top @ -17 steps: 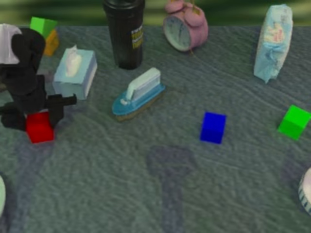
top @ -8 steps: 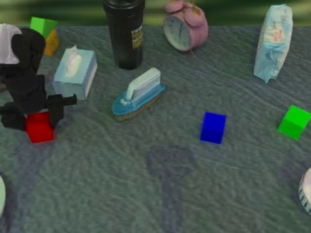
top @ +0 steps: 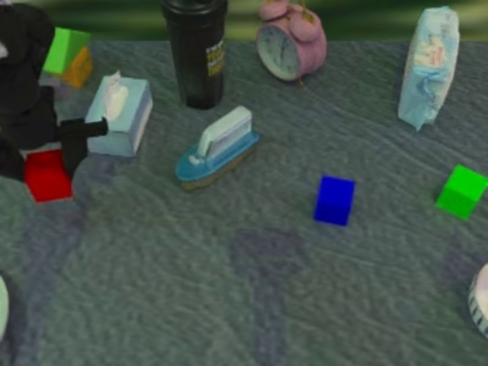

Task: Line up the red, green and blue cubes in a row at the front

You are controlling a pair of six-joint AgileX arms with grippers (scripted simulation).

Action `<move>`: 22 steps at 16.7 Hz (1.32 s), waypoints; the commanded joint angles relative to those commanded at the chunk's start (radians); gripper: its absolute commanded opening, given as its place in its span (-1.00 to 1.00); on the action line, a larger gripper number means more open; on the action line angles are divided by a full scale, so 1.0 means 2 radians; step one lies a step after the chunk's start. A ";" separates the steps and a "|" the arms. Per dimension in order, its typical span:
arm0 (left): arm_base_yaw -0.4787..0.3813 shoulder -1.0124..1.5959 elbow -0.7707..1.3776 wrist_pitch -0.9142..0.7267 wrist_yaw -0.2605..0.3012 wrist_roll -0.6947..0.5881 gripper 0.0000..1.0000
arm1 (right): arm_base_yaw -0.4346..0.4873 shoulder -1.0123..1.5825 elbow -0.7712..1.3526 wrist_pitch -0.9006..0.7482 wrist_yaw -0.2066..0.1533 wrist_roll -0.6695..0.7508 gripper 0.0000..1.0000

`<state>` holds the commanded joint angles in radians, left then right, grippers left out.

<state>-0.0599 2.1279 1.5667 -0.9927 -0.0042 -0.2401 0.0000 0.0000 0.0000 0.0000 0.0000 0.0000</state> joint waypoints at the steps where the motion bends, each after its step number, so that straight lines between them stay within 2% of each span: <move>1: 0.001 -0.006 0.006 -0.009 0.000 0.000 -1.00 | 0.000 0.000 0.000 0.000 0.000 0.000 1.00; 6: -0.003 -0.008 0.007 -0.012 0.000 0.000 -1.00 | 0.000 0.000 0.000 0.000 0.000 0.000 1.00; 9: -0.036 -0.025 -0.013 -0.010 -0.001 -0.027 -1.00 | 0.000 0.000 0.000 0.000 0.000 0.000 1.00; 11: -0.082 -0.047 -0.039 -0.008 -0.002 -0.062 -1.00 | 0.000 0.000 0.000 0.000 0.000 0.000 1.00; 18: -0.300 -0.152 -0.164 0.004 -0.003 -0.213 -1.00 | 0.000 0.000 0.000 0.000 0.000 0.000 1.00; 20: -0.335 -0.177 -0.188 0.010 -0.005 -0.242 -1.00 | 0.000 0.000 0.000 0.000 0.000 0.000 1.00; 22: -0.349 -0.189 -0.199 0.013 -0.006 -0.255 -1.00 | 0.000 0.000 0.000 0.000 0.000 0.000 1.00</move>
<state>-0.7589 1.7496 1.1679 -0.9674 -0.0153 -0.7501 0.0000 0.0000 0.0000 0.0000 0.0000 0.0000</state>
